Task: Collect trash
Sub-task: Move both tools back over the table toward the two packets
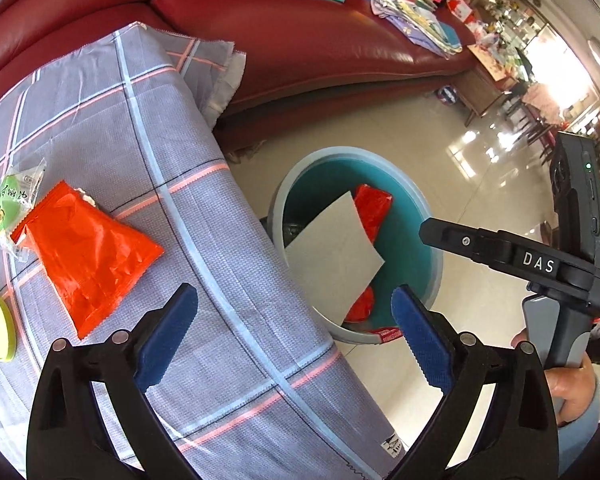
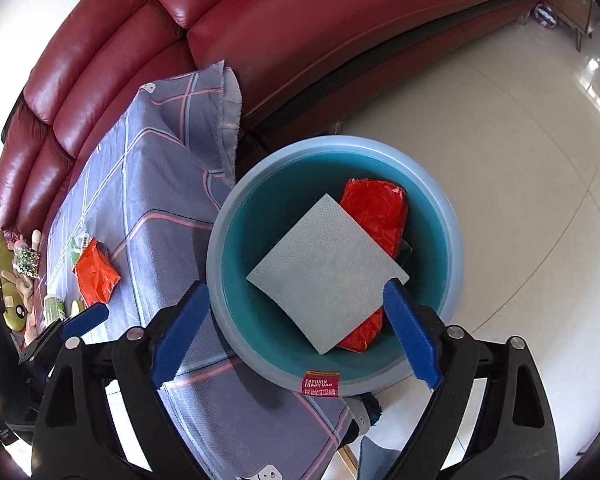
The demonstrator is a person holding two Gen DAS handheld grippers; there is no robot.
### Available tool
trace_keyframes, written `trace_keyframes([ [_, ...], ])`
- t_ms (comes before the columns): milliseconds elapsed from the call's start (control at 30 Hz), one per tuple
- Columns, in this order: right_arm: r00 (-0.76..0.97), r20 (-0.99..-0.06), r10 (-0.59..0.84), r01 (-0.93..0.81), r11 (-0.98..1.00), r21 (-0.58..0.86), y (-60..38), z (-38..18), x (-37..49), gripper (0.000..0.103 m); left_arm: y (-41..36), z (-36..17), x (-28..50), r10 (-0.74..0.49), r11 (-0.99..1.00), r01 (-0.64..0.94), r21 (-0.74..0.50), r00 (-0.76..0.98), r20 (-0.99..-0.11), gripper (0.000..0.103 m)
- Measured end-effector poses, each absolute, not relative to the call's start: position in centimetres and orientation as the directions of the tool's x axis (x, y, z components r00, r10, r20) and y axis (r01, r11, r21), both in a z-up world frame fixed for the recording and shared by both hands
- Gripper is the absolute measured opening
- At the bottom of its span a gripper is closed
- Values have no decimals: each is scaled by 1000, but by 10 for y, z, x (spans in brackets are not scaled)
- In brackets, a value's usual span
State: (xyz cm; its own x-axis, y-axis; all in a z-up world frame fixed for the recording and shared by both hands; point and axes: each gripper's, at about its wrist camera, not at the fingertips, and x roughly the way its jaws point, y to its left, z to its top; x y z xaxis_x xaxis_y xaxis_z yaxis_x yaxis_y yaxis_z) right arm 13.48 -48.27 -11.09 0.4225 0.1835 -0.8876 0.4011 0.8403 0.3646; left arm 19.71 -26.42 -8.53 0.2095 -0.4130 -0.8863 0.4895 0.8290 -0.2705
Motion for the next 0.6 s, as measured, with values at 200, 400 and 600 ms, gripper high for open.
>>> trace_keyframes([
  [200, 402, -901, 163, 405, 851, 334, -468, -107, 130, 86, -241, -84, 198, -425, 838, 456, -300, 200, -883, 98],
  [400, 404, -900, 162, 375, 868, 324, -446, -95, 129, 86, -218, -74, 193, -440, 841, 441, -312, 224, -870, 98],
  [600, 404, -897, 178, 332, 886, 325, -415, -86, 133, 86, -188, -66, 186, -435, 856, 413, -310, 251, -865, 98],
])
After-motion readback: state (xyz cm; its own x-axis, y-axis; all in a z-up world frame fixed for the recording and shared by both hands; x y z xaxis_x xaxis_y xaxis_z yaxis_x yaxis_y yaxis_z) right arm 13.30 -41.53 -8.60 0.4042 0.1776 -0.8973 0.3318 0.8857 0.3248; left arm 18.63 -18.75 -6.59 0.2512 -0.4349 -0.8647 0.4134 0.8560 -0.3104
